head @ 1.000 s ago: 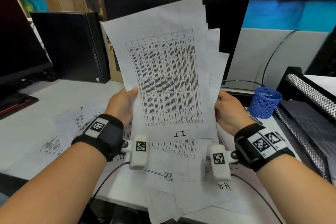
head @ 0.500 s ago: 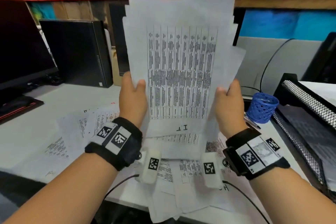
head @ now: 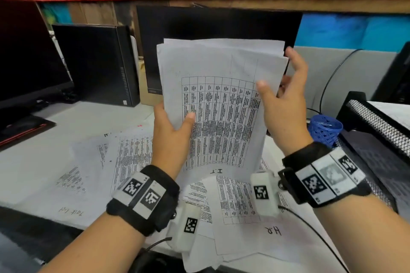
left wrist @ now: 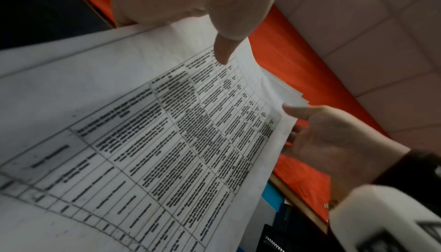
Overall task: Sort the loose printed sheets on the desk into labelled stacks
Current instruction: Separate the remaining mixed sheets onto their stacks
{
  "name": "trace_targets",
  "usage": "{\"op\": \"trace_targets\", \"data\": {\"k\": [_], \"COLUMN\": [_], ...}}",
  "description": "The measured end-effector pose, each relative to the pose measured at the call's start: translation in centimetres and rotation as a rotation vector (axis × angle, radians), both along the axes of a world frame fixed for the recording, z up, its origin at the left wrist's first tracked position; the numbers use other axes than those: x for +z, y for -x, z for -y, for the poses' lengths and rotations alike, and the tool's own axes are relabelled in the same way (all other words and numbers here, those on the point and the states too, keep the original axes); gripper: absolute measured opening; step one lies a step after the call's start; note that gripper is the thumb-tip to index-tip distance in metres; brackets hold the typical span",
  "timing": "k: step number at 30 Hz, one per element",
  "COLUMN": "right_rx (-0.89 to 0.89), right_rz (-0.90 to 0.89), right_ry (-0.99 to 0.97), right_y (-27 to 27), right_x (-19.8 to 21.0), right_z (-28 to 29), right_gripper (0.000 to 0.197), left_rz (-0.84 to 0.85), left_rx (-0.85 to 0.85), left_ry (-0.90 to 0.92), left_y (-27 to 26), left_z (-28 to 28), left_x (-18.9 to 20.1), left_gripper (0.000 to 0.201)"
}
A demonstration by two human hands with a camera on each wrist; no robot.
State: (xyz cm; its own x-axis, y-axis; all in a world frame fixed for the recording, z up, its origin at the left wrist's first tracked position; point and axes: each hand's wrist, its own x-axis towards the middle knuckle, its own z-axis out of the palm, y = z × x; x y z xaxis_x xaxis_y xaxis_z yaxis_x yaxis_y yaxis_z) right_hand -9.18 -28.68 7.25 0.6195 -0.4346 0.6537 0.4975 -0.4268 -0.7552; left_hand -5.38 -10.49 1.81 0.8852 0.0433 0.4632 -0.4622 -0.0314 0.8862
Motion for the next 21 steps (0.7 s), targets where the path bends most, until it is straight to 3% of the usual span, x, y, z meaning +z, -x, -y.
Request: {"op": "trace_targets", "data": {"k": [3, 6, 8, 11, 18, 21], "right_rx": [-0.018, -0.148, -0.235, -0.224, -0.044, 0.055], "right_rz": [0.098, -0.048, -0.103, -0.089, 0.001, -0.168], "right_ry": [0.257, 0.398, 0.345, 0.28, 0.036, -0.1], "right_y": [-0.7, -2.2, -2.9, -3.2, -2.5, -2.7], "right_x": [2.2, 3.6, 3.6, 3.3, 2.1, -0.7], "right_z": [0.1, 0.6, 1.3, 1.8, 2.8, 3.4], "right_gripper": [0.073, 0.045, 0.03, 0.023, 0.056, 0.044], "left_rz": [-0.042, -0.064, -0.086, -0.118, -0.187, -0.209], "left_rx": [0.005, 0.019, 0.03, 0.034, 0.012, -0.048], "left_ry": [0.011, 0.021, 0.031, 0.023, -0.002, 0.034], "left_y": [-0.4, -0.5, -1.0, -2.0, -3.1, -3.3], "left_z": [-0.2, -0.5, -0.7, -0.9, -0.4, -0.8], "left_x": [-0.8, -1.3, -1.2, -1.1, -0.7, -0.4], "left_gripper": [0.041, 0.04, 0.041, 0.041, 0.019, 0.021]}}
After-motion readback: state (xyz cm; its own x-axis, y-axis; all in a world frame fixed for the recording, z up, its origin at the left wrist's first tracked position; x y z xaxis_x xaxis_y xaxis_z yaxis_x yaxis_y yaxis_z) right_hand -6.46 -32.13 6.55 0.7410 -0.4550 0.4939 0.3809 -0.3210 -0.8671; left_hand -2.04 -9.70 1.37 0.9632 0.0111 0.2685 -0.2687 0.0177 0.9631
